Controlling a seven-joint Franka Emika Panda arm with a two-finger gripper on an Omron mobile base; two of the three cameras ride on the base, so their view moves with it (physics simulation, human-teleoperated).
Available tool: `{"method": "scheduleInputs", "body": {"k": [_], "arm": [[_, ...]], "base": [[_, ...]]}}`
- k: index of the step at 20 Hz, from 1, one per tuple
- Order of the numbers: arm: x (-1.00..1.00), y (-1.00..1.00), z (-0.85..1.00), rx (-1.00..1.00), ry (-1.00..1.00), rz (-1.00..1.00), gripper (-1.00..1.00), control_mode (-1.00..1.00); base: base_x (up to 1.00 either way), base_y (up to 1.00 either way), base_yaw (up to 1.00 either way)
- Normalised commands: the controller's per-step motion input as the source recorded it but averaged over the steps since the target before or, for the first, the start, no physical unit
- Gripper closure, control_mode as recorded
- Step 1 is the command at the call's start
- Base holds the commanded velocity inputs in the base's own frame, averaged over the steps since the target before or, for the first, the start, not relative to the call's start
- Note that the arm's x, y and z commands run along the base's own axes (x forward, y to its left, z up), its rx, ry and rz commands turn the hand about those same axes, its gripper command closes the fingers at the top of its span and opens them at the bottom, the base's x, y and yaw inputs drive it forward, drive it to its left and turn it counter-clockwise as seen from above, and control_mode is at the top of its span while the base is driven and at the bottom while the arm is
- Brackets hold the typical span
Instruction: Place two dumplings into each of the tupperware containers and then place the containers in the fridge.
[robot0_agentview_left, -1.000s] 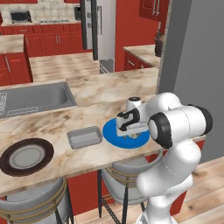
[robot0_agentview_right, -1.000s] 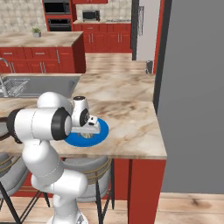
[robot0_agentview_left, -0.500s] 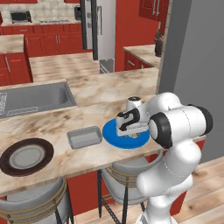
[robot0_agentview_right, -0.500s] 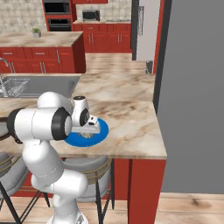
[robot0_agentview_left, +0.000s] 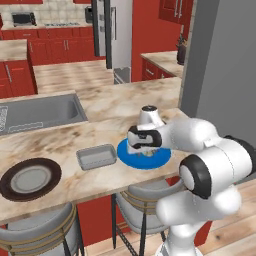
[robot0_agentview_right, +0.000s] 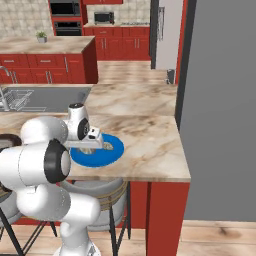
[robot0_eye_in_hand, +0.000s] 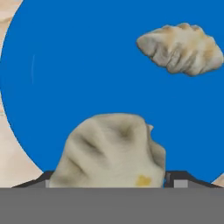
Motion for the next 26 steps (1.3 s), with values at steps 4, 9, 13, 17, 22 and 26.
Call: {"method": "scheduleInputs", "body": {"k": [4,9,13,17,22,26], "arm": [[0.08,0.99,0.53,0.0,-0.01,0.03,1.0,-1.0],[0.25,0.96,0.23,0.0,0.0,0.03,1.0,-1.0],[0.56,0.64,0.07,0.01,0.01,0.06,1.0,-1.0],[0.43,0.29,-0.03,0.0,0.0,0.01,1.0,-1.0],[0.14,0.25,-0.31,0.0,0.0,0.0,1.0,-1.0],[0.02,0.26,-0.41,0.0,0.0,0.0,1.0,-1.0]], "base": [[0.0,0.0,0.0],[0.0,0.0,0.0],[0.0,0.0,0.0],[0.0,0.0,0.0],[0.0,0.0,0.0],[0.0,0.0,0.0]]}}
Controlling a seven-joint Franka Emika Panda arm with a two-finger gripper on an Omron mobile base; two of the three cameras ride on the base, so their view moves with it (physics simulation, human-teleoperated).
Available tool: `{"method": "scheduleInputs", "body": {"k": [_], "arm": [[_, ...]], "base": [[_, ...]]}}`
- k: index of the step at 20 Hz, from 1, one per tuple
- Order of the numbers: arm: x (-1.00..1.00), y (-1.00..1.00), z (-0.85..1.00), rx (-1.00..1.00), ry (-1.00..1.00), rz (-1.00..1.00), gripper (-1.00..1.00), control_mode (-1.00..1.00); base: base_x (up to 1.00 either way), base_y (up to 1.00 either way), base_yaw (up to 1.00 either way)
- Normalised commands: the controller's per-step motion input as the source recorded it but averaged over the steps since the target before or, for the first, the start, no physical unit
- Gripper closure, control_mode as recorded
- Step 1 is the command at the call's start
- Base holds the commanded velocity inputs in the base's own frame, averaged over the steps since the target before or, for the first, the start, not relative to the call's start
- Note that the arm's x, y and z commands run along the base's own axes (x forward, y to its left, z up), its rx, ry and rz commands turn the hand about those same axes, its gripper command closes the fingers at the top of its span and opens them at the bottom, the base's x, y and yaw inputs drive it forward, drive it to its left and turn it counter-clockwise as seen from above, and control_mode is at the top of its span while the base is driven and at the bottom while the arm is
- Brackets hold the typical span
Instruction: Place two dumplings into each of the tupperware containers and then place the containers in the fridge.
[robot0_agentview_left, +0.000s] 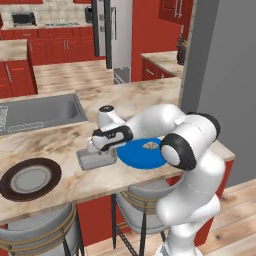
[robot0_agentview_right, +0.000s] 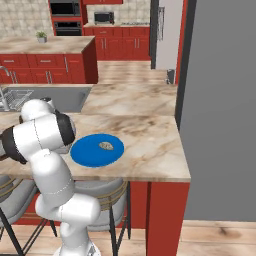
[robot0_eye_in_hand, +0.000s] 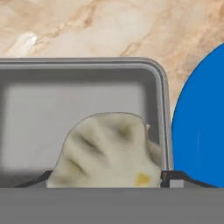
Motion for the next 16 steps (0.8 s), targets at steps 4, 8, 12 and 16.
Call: {"method": "scheduleInputs", "body": {"k": [4,8,12,16], "arm": [[0.22,0.16,-0.39,0.0,0.0,0.0,1.0,-1.0],[0.16,0.08,-0.29,0.0,0.0,0.0,1.0,-1.0],[0.19,0.1,-0.07,0.0,0.0,0.0,-1.0,-1.0],[0.0,0.06,0.0,0.0,0.0,0.0,-1.0,-1.0]], "base": [[0.0,0.0,0.0],[0.0,0.0,0.0],[0.0,0.0,0.0],[0.0,0.0,0.0]]}}
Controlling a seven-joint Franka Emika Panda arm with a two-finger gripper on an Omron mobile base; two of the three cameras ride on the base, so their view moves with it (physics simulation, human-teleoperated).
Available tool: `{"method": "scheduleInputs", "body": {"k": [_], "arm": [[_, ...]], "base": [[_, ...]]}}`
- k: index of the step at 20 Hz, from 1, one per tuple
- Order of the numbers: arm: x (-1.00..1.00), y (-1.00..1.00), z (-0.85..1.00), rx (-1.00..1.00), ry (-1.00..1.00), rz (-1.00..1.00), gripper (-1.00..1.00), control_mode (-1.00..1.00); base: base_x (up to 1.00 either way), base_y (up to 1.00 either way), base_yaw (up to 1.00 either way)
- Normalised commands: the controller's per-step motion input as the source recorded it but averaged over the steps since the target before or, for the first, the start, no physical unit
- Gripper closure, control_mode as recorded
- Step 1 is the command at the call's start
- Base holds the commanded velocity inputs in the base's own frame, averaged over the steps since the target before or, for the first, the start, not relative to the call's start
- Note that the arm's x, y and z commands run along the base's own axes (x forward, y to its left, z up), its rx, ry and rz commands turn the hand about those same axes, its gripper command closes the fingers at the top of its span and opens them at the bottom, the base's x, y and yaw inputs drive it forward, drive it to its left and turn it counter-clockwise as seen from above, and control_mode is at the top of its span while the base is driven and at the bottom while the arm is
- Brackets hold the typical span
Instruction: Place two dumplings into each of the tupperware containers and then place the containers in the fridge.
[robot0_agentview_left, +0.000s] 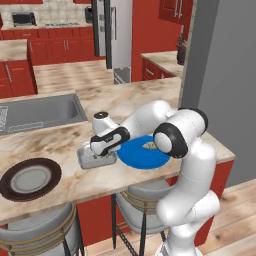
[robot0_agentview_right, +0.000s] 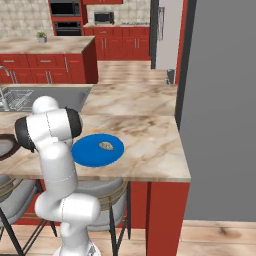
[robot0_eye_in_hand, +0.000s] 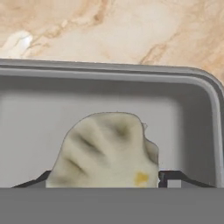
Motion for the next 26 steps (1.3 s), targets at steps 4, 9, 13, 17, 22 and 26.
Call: {"method": "scheduleInputs", "body": {"k": [4,9,13,17,22,26], "arm": [[0.0,0.0,0.0,0.0,0.0,0.0,-1.0,-1.0],[0.0,-0.03,0.22,0.0,0.0,0.0,-1.0,-1.0],[-0.64,-0.11,0.77,0.0,-0.08,0.0,-1.0,-1.0],[-0.16,-0.65,0.55,0.01,-0.02,0.0,-1.0,-1.0],[-0.01,-0.99,0.26,0.03,0.01,0.01,-1.0,-1.0],[0.0,-1.0,0.0,0.04,0.0,0.08,-1.0,-1.0]], "base": [[0.0,0.0,0.0],[0.0,0.0,0.0],[0.0,0.0,0.0],[0.0,0.0,0.0],[0.0,0.0,0.0],[0.0,0.0,0.0]]}}
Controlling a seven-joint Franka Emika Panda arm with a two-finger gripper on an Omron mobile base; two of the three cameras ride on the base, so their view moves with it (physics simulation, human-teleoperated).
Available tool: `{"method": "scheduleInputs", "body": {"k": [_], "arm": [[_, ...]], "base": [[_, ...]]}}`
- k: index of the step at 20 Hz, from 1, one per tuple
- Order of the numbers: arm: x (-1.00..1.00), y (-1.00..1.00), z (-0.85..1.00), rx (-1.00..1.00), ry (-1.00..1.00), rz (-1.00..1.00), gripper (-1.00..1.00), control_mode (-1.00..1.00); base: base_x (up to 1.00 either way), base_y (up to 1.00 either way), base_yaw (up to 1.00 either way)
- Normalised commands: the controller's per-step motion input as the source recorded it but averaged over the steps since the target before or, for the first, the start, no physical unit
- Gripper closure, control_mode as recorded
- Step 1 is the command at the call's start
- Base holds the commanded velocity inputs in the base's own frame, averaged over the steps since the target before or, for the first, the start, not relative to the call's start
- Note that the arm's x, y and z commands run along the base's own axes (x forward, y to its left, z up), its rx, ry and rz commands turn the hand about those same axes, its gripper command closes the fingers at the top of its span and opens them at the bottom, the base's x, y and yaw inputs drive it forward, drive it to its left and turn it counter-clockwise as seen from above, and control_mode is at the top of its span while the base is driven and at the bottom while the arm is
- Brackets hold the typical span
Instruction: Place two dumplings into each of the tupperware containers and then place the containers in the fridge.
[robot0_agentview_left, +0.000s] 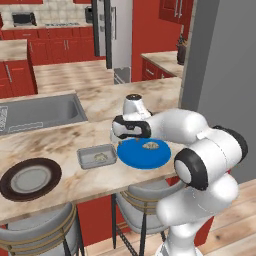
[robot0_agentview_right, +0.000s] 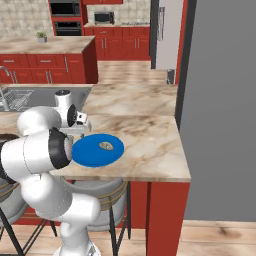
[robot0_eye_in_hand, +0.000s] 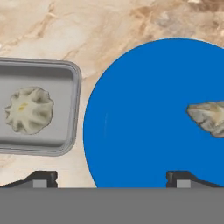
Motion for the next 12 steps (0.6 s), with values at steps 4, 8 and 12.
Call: {"method": "scheduleInputs", "body": {"k": [4,8,12], "arm": [[0.27,-0.99,0.0,0.04,0.03,0.19,-1.0,-1.0],[0.53,-0.72,-0.01,0.0,0.01,0.2,-1.0,-1.0],[0.3,-0.5,-0.1,0.0,0.02,0.14,-1.0,-1.0]], "base": [[0.0,0.0,0.0],[0.0,0.0,0.0],[0.0,0.0,0.0]]}}
